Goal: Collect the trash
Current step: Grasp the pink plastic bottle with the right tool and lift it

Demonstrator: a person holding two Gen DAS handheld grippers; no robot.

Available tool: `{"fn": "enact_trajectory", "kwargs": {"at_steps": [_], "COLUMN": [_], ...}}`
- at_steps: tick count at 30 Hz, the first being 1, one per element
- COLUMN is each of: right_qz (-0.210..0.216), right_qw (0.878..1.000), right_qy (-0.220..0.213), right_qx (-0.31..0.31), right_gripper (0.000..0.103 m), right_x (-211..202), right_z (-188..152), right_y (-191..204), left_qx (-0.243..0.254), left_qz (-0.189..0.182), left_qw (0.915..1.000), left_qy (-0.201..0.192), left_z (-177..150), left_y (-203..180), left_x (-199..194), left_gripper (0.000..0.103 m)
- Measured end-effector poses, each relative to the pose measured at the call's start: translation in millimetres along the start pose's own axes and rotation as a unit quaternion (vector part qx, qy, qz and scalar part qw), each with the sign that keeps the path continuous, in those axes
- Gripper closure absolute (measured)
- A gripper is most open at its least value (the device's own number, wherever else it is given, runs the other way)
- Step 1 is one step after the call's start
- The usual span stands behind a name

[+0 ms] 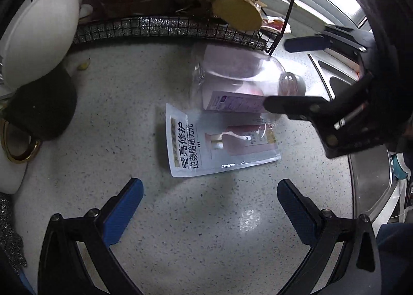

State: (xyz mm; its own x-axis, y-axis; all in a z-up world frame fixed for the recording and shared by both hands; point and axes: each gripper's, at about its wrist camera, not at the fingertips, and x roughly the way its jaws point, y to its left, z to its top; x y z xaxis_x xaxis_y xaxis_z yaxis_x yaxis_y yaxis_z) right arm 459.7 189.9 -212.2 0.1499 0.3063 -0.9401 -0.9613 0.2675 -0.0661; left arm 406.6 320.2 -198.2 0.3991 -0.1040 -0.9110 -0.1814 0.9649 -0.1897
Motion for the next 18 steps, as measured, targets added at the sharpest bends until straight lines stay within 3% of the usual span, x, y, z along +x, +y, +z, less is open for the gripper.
{"fn": "enact_trajectory", "kwargs": {"at_steps": [6,9,18], "right_qz": [0.034,0.052,0.029], "right_qw": [0.999,0.998,0.999], "right_qy": [0.02,0.029,0.024], "right_qx": [-0.019,-0.018,0.0], "right_gripper": [0.013,0.024,0.025], "right_x": [25.6,33.5,17.7], "right_z": [16.4,17.8,-9.7], "right_y": [2.2,4.2,16.6], "left_qx": [0.017,0.014,-0.001], "left_qz": [0.002,0.006,-0.006], "left_qw": [0.9998,0.9998,1.0], "left_qy": [0.012,0.014,0.0], "left_z": [4.3,8.1,24.5], "left_y": [3.8,8.7,21.0], "left_x": [10.0,12.3,10.2], "left_gripper": [0.0,0.0,0.0]}}
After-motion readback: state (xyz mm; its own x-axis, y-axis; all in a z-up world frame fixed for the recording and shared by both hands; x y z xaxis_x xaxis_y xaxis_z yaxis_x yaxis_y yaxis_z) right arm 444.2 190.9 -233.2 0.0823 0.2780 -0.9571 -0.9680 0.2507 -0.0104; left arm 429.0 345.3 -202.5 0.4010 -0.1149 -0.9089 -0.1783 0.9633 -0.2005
